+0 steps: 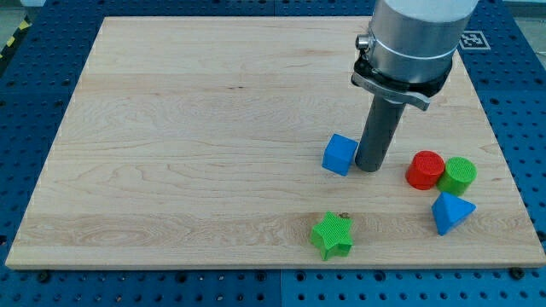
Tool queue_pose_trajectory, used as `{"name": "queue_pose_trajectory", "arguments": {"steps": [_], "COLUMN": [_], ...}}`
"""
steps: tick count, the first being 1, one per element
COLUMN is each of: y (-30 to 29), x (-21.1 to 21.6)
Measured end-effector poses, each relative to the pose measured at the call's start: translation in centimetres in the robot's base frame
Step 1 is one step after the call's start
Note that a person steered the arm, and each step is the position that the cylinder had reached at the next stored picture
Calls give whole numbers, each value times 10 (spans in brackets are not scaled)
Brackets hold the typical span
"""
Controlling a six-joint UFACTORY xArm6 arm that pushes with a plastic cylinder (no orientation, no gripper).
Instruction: Move the red circle diagonally to the top left of the green circle
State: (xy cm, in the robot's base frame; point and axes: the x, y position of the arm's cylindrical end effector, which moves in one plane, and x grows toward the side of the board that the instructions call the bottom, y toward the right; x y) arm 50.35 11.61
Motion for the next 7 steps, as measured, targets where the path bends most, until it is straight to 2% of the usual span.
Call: {"name": "queue_pose_trajectory", "arguments": {"steps": [2, 4, 7], "y": [28, 86, 75], "x": [40, 40, 37]}}
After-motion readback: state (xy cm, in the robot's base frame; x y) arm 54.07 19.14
